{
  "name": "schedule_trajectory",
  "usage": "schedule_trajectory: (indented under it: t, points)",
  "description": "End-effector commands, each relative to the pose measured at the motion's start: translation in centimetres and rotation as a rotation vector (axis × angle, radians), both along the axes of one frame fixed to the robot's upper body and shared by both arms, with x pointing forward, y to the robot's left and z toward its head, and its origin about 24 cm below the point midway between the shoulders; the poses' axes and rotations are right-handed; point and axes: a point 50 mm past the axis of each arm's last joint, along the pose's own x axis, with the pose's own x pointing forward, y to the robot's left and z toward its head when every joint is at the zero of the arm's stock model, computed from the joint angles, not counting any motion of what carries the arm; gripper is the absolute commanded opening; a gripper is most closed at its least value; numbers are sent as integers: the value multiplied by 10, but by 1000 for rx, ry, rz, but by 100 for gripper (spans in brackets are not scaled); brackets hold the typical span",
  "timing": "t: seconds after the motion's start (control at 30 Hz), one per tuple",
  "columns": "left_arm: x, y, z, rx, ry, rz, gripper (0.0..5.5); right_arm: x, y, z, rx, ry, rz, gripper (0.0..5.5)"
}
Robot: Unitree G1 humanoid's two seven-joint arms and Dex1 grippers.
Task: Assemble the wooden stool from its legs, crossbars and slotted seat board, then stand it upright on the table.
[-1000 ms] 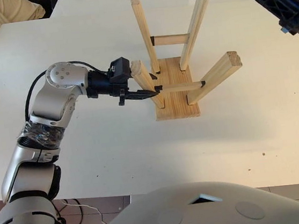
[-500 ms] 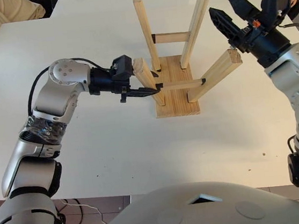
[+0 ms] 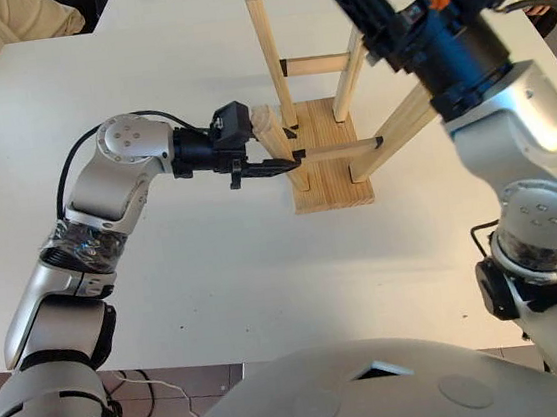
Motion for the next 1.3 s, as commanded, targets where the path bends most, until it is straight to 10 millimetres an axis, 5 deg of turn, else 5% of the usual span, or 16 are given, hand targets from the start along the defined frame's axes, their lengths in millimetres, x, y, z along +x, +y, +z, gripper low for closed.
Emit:
schedule_trajectory:
  t: [0.03,0.23,0.37,0.5,0.57,0.63,0.7,0.8,0.93,1.1,1.2,1.27,1.3]
  points:
    - [-17,26,-80,373,232,134,207,5,12,-36,-54,147,-26,305]
    - [-13,26,-76,379,221,124,207,19,8,-119,-196,389,-132,305]
    - [-12,24,-75,382,217,115,207,16,12,-140,-219,421,-138,305]
    - [-12,24,-75,378,216,116,207,17,15,-136,-225,393,-114,305]
    - [-12,24,-75,377,217,121,207,16,14,-109,-173,290,-93,305]
    - [-13,26,-75,376,218,127,207,11,1,-61,-12,143,-93,305]
    - [-15,29,-75,374,222,137,207,5,-31,-21,122,22,-156,305]
    - [-20,36,-76,372,232,162,207,8,-94,-2,125,-26,-338,305]
    - [-23,40,-76,370,238,181,206,13,-193,-34,-66,115,-703,348]
    - [-22,41,-73,370,233,182,206,-6,-260,-88,-411,292,-1056,397]
    - [-22,43,-72,378,236,175,206,-2,-248,-99,-474,288,-1090,397]
    - [-22,43,-72,383,236,167,206,16,-192,-106,-417,276,-898,397]
    - [-20,41,-71,388,235,159,206,25,-141,-107,-325,282,-700,397]
